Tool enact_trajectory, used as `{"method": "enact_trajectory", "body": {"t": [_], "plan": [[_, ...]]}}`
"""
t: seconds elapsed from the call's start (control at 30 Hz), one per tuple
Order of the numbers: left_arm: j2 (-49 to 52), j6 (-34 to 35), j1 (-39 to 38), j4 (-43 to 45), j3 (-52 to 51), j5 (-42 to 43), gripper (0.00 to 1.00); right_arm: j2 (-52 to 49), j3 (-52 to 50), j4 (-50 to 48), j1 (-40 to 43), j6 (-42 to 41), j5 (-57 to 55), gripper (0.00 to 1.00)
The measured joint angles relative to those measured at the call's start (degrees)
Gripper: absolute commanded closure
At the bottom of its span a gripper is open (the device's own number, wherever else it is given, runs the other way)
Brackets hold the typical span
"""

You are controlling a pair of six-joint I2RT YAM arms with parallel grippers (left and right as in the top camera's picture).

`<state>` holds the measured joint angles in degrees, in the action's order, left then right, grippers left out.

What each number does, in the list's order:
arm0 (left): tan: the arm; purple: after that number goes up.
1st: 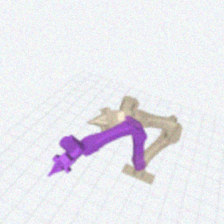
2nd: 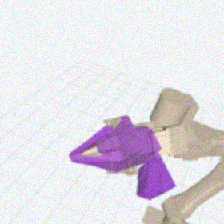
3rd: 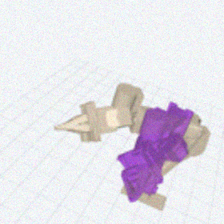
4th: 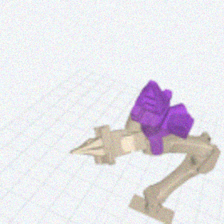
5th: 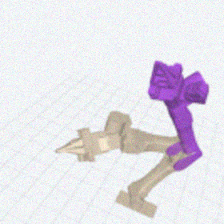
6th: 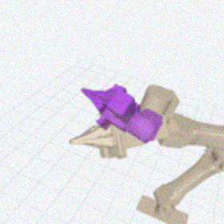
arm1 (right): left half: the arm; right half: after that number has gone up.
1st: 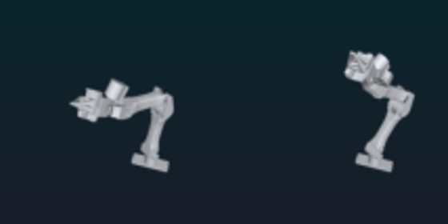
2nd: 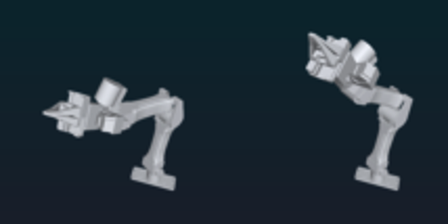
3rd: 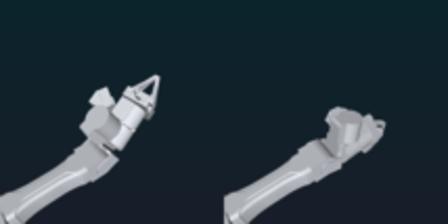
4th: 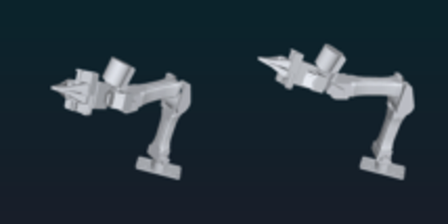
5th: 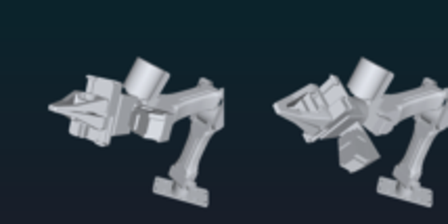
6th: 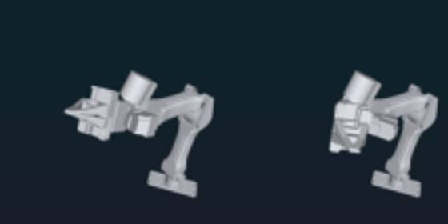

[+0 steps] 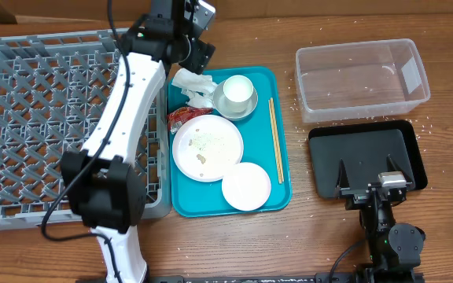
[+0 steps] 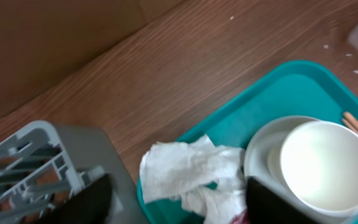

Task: Sort waste into correct bins and load items into the dishwasher
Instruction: 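Lower the left gripper and grasp the crumpled white tissue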

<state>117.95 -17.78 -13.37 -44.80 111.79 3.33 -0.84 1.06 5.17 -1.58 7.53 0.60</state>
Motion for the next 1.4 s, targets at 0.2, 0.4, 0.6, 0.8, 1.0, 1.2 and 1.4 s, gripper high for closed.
{"method": "enact_trajectory", "body": {"t": [0.2, 0.4, 0.6, 0.8, 1.0, 1.2, 1.4], "plan": [[5.73, 3.34, 0.0, 2.27, 0.02, -0.2, 0.96, 0.0, 0.0, -0.02, -0.02, 0.0, 0.0, 0.0], [8.59, 6.34, -0.11, 2.43, 0.02, 2.38, 0.96, 0.0, 0.0, 0.0, -0.02, 0.0, 0.02, 0.0], [11.21, 9.14, -0.5, 2.16, 0.02, 4.2, 0.96, 0.0, 0.0, 0.0, 0.0, 0.0, 0.0, 0.0], [13.4, 11.54, -0.59, 0.04, 0.02, 6.6, 0.96, 0.0, 0.0, 0.02, 0.0, -0.02, 0.02, 0.0], [13.49, 11.91, -0.92, -1.33, 0.02, 9.14, 0.96, 0.0, 0.0, 0.0, 0.0, 0.0, 0.0, 0.0], [13.49, 11.91, -1.36, -2.58, 0.02, 9.99, 0.96, 0.0, 0.0, 0.0, 0.0, -0.02, 0.0, 0.0], [13.49, 11.91, -1.55, -2.6, 0.0, 8.24, 0.96, 0.0, 0.0, -0.02, 0.0, 0.0, 0.0, 0.0]]}}
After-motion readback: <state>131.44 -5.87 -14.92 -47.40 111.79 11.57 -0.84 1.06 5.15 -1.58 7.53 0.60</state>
